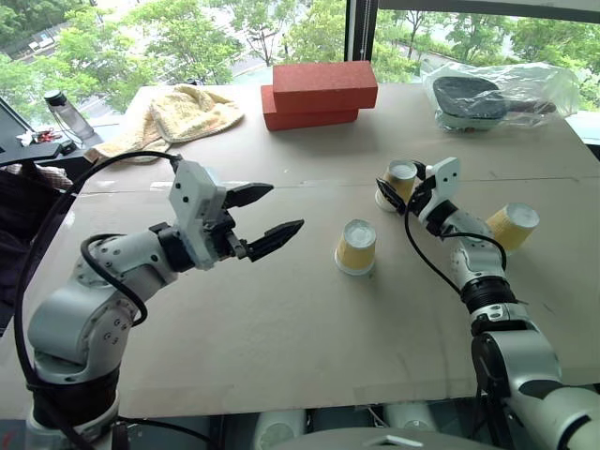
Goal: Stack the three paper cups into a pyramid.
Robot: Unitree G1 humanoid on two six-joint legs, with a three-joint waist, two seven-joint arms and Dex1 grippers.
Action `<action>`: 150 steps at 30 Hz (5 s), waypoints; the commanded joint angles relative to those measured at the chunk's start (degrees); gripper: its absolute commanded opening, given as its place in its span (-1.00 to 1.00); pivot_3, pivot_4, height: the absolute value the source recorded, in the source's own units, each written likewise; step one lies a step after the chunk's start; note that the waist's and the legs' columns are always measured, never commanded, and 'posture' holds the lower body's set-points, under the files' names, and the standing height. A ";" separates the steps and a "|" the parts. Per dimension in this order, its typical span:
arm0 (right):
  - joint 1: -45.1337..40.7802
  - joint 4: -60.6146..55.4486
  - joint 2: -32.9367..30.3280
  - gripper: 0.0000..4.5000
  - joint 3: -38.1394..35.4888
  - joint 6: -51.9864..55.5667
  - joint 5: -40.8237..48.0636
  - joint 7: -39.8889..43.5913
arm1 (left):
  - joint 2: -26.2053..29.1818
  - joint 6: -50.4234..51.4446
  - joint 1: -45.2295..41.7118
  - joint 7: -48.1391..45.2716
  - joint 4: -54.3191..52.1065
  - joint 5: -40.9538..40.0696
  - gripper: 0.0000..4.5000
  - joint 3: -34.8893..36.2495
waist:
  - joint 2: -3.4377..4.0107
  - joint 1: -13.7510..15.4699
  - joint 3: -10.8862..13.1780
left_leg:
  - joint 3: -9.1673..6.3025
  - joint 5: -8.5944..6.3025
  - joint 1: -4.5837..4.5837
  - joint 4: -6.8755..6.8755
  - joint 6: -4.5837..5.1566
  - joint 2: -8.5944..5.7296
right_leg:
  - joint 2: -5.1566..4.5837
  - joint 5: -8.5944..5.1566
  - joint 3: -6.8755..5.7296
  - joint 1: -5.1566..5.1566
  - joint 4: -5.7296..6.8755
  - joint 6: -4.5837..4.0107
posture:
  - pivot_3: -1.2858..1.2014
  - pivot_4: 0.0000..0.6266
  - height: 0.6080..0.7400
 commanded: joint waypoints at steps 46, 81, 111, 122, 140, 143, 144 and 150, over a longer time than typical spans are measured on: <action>34.23 -51.57 -11.49 0.97 4.04 18.24 13.02 14.05 | 7.77 -12.49 -3.26 -21.97 3.06 1.40 1.00 -10.20 | -0.03 0.44 0.13 | 0.07 -0.04 0.05 -0.16 0.06 -0.05 | 0.13 -0.01 0.14 -0.04 -0.09 -0.01 | 0.03 -0.52 0.85; 39.44 -44.81 -12.60 0.97 -18.12 13.75 12.23 -6.45 | -3.91 -9.02 -8.38 -8.33 4.22 7.46 1.00 -21.96 | -0.05 0.42 0.11 | 0.06 0.02 0.11 -0.10 -0.02 -0.16 | 0.20 -0.01 0.29 0.03 -0.04 0.01 | 0.03 -0.52 0.85; 31.52 -60.34 -18.95 0.01 -14.66 28.12 30.89 6.05 | -0.29 -16.70 7.22 -12.63 4.86 5.26 1.00 -6.54 | 0.07 0.36 0.17 | 0.07 -0.07 0.14 -0.16 0.13 0.07 | 0.16 -0.01 0.25 0.00 -0.02 0.01 | 0.03 -0.52 0.85; 24.93 -68.44 -24.03 0.01 -2.30 41.57 33.94 9.25 | -2.47 -21.87 15.25 -14.69 5.18 3.51 1.00 -2.42 | -0.03 0.72 0.14 | -0.06 -0.14 0.02 -0.14 0.24 -0.03 | -0.03 -0.01 0.14 0.02 -0.10 -0.01 | 0.03 -0.52 0.85; 21.77 -67.95 -21.81 0.98 -1.91 43.21 33.46 9.39 | -3.37 -22.49 16.97 -13.54 3.65 1.79 1.00 -2.85 | -0.03 0.44 0.15 | -0.07 -0.14 0.00 -0.14 0.24 -0.01 | 0.00 -0.01 0.13 0.00 -0.10 0.00 | 0.03 -0.52 0.85; 24.75 -69.06 -24.02 0.98 -5.63 43.81 35.71 10.67 | -3.60 -23.07 17.84 -13.59 4.17 1.84 1.00 -2.64 | -0.03 0.70 0.14 | -0.08 -0.14 0.00 -0.14 0.24 -0.01 | -0.01 -0.01 0.12 0.00 -0.10 -0.01 | 0.03 -0.52 0.85; 26.35 -69.45 -24.99 0.98 -7.34 44.44 36.88 11.31 | -3.68 -23.23 18.35 -13.64 4.33 1.74 1.00 -2.34 | -0.03 0.79 0.14 | -0.11 -0.14 -0.03 -0.14 0.24 -0.02 | -0.02 -0.01 0.09 0.00 -0.12 -0.01 | 0.03 -0.52 0.85; 42.37 -68.07 -29.33 0.98 -18.97 40.59 39.16 22.21 | -5.25 -23.75 23.82 -12.55 3.96 1.09 1.00 -0.67 | -0.04 1.11 0.14 | -0.15 -0.16 -0.12 -0.15 0.27 -0.03 | -0.03 -0.01 0.06 0.01 -0.27 -0.01 | 0.03 -0.52 0.85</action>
